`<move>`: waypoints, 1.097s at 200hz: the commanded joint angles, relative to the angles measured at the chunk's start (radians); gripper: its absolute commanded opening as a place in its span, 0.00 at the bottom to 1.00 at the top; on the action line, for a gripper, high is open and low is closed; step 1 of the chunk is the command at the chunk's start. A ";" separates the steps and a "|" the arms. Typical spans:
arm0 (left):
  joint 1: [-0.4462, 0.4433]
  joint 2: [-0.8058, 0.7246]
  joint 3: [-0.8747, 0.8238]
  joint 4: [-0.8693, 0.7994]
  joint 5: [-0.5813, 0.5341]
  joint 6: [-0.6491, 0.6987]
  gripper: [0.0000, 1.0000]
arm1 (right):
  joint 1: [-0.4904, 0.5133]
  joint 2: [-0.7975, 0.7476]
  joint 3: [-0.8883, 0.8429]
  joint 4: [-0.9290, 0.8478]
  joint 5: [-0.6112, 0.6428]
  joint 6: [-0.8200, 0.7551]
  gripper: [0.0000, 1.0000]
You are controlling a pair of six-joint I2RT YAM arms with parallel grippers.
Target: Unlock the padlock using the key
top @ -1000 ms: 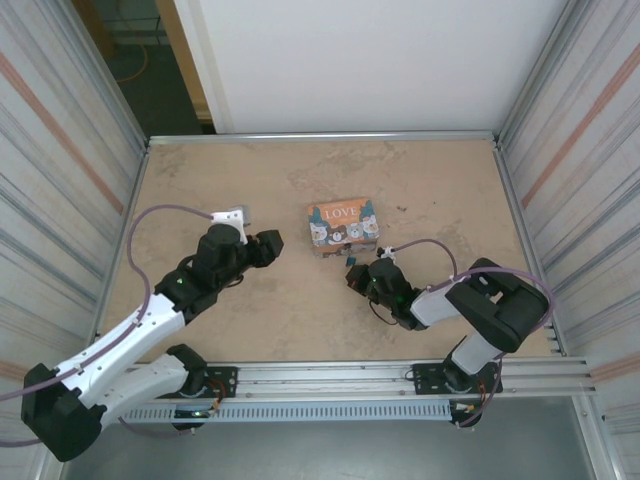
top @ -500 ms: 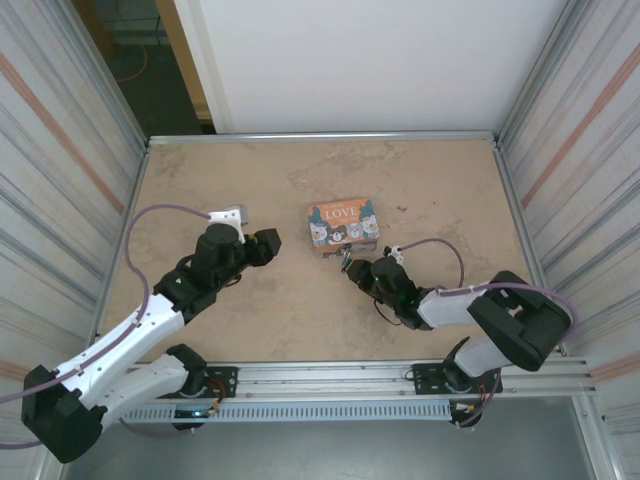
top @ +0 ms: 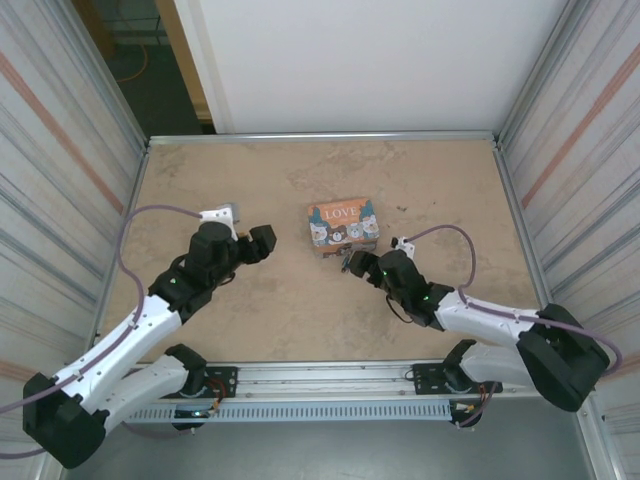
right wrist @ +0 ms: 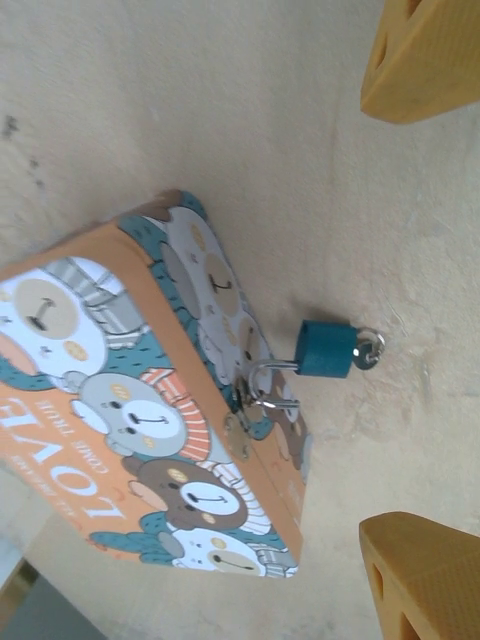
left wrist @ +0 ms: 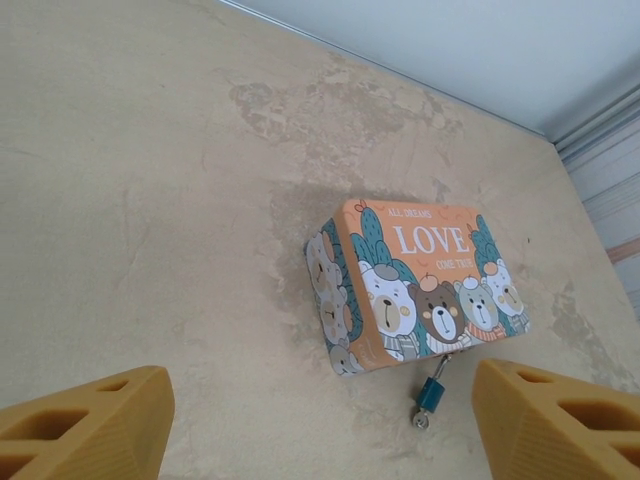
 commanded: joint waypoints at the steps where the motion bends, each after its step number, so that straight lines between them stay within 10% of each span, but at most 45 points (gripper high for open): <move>1: 0.015 -0.024 0.007 -0.011 -0.016 0.027 0.80 | -0.025 -0.063 0.018 -0.082 0.041 -0.065 0.99; 122: 0.038 0.074 0.092 -0.010 0.039 0.175 0.99 | -0.179 -0.322 -0.058 -0.197 -0.045 -0.137 0.99; 219: 0.219 0.377 0.243 -0.042 0.516 0.125 0.99 | -0.221 -0.211 -0.025 -0.162 -0.171 -0.165 0.99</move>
